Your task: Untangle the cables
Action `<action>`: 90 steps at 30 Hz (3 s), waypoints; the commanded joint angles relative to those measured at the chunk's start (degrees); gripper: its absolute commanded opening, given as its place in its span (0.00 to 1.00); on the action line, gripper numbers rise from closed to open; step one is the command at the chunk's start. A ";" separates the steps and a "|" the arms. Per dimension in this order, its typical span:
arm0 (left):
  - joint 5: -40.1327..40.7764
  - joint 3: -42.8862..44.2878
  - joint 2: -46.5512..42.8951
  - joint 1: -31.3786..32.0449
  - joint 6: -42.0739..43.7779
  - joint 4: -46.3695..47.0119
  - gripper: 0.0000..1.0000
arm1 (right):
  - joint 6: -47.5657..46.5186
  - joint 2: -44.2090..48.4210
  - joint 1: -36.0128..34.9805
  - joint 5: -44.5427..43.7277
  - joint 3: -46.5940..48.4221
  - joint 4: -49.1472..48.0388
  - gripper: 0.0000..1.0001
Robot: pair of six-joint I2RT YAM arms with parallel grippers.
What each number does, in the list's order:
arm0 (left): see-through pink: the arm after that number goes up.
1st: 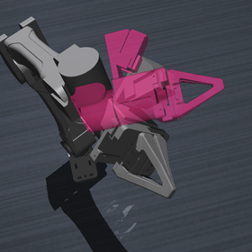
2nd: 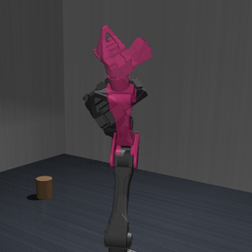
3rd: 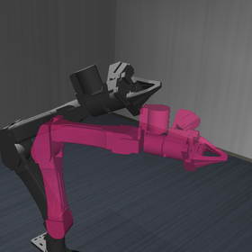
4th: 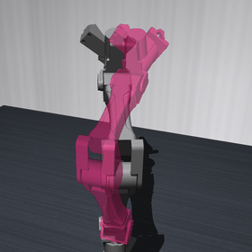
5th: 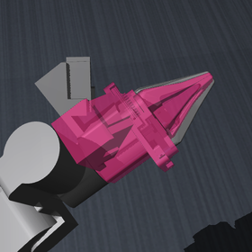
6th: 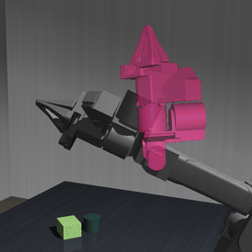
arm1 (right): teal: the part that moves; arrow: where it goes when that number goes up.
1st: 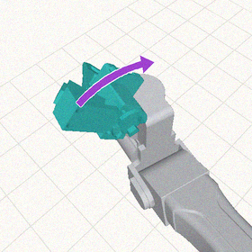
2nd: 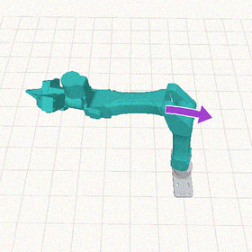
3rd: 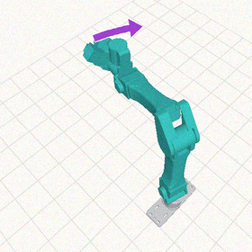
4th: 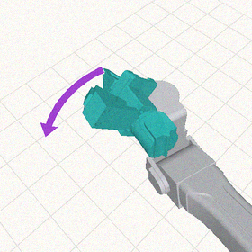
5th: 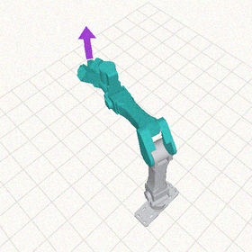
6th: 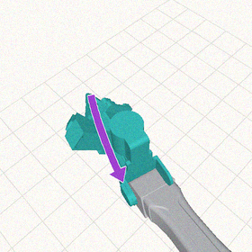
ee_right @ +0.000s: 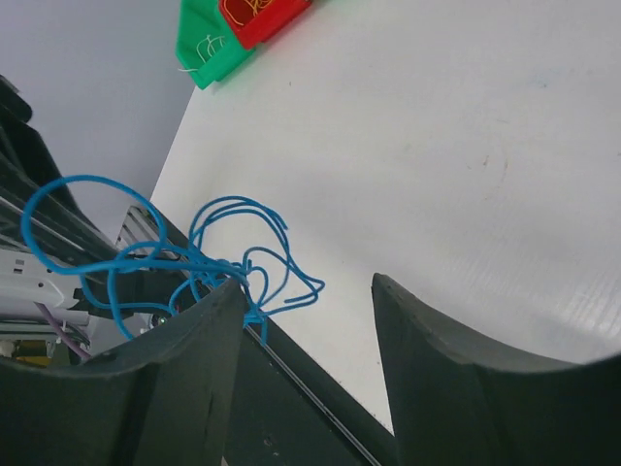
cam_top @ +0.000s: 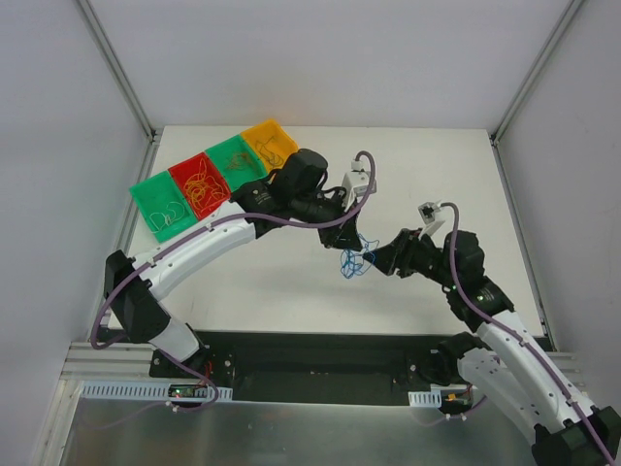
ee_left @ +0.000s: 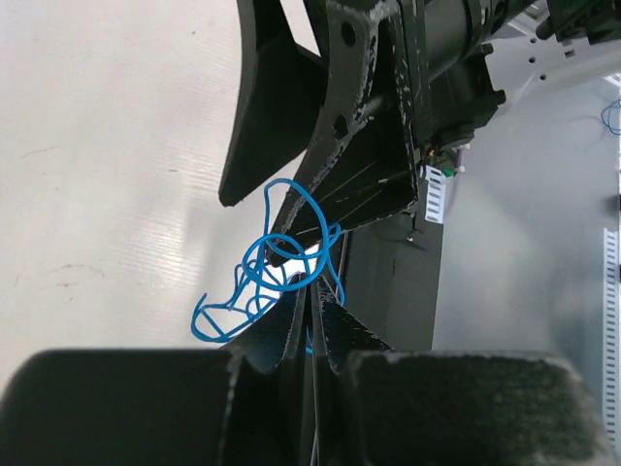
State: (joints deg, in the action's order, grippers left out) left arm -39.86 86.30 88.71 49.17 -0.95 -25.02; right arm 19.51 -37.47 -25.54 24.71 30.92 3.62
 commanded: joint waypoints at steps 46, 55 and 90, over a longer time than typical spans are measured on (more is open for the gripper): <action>58.36 -4.38 -6.96 0.40 -3.35 1.11 0.00 | -1.84 5.93 -8.39 -70.03 10.12 38.28 0.00; 89.25 -11.93 -18.91 -3.63 -3.27 10.23 0.00 | -1.40 2.41 3.37 -78.06 11.80 45.95 0.00; 65.18 -20.39 -29.30 -19.90 2.61 23.34 0.00 | -14.75 0.82 28.73 -4.15 7.50 14.59 0.00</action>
State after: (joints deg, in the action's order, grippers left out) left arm 35.05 65.82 57.93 29.52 -2.52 -4.80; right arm 9.61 -37.74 8.82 6.07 39.55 27.75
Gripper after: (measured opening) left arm 0.004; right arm 0.009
